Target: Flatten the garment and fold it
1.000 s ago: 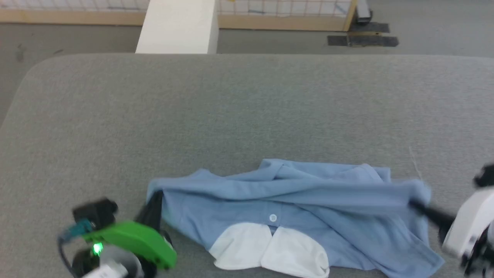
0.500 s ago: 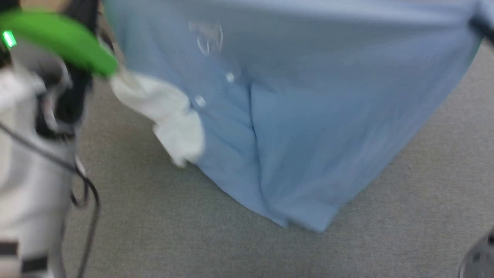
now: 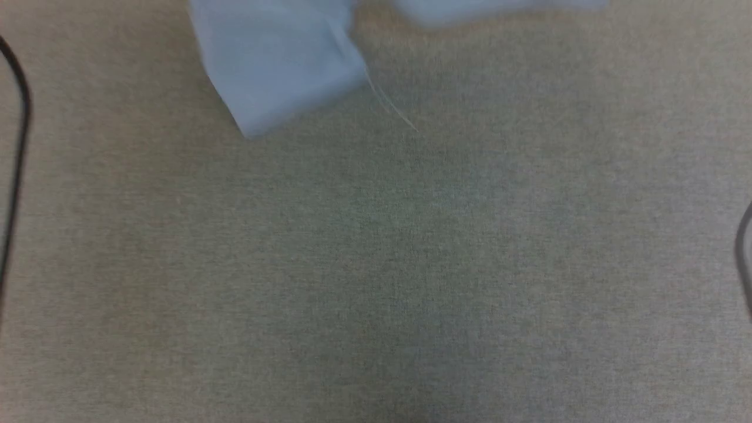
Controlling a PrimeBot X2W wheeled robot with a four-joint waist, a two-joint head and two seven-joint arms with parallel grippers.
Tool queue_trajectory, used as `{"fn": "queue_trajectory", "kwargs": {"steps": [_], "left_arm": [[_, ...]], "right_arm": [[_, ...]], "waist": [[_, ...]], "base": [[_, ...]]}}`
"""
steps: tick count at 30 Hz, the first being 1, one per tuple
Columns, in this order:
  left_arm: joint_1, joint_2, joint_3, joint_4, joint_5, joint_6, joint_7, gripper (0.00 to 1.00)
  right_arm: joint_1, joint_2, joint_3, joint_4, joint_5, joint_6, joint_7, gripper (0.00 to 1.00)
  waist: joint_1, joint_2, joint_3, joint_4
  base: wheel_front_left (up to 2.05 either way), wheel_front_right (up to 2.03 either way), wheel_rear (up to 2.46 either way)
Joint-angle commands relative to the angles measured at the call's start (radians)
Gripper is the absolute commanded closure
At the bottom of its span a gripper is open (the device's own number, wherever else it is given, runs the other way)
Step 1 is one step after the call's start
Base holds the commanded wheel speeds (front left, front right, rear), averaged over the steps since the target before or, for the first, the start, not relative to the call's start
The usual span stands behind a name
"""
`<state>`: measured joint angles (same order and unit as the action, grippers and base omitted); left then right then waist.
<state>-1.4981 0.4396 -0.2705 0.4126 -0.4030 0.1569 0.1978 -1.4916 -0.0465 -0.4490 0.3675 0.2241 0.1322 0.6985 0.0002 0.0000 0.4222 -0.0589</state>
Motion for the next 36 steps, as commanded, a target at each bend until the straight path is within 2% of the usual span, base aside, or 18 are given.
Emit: {"fn": "queue_trajectory", "kwargs": {"steps": [1, 8, 13, 19, 23, 28, 33, 36], "left_arm": [[-0.054, 0.013, -0.005, 0.009, 0.032, 0.007, -0.043, 1.0], [-0.218, -0.001, -0.021, 0.067, 0.097, 0.013, -0.213, 1.0], [-0.205, -0.02, -0.018, 0.121, 0.067, -0.013, -0.267, 1.0], [-0.077, -0.049, -0.018, 0.179, 0.006, -0.07, -0.335, 1.0], [0.042, -0.072, -0.025, 0.203, -0.039, -0.12, -0.373, 1.0], [0.267, -0.078, -0.039, 0.175, -0.081, -0.165, -0.409, 1.0], [0.579, -0.095, -0.014, 0.078, -0.163, -0.159, -0.425, 1.0], [0.812, -0.1, -0.003, 0.001, -0.212, -0.135, -0.418, 1.0]], "right_arm": [[-0.036, -0.004, 0.001, 0.03, 0.015, -0.002, -0.047, 1.0], [-0.165, -0.004, 0.009, 0.139, 0.01, -0.002, -0.243, 1.0], [-0.164, -0.004, 0.014, 0.174, 0.024, -0.002, -0.262, 1.0], [-0.043, -0.013, 0.074, 0.165, 0.096, -0.002, -0.254, 1.0], [0.097, -0.051, 0.133, 0.117, 0.206, -0.002, -0.241, 1.0], [0.38, -0.127, 0.183, 0.01, 0.362, -0.002, -0.227, 1.0], [0.692, -0.143, 0.197, -0.103, 0.463, -0.002, -0.218, 1.0], [0.898, -0.142, 0.216, -0.18, 0.476, -0.002, -0.217, 1.0]], "waist": [[-0.0002, 0.0, 0.083, -0.023], [-0.0002, 0.0, 0.13, -0.012], [-0.0002, 0.0, 0.16, 0.007], [-0.0002, 0.0, 0.16, 0.032], [-0.0002, 0.0, 0.125, 0.062], [-0.0002, 0.0, 0.021, 0.087], [-0.0002, 0.0, -0.101, 0.102], [-0.0002, 0.0, -0.174, 0.107]], "base": [[0.0, 0.0, 0.0], [0.0, 0.0, 0.0], [0.0, 0.0, 0.0], [0.0, 0.0, 0.0], [0.0, 0.0, 0.0], [0.0, 0.0, 0.0], [0.0, 0.0, 0.0], [0.0, 0.0, 0.0]]}}
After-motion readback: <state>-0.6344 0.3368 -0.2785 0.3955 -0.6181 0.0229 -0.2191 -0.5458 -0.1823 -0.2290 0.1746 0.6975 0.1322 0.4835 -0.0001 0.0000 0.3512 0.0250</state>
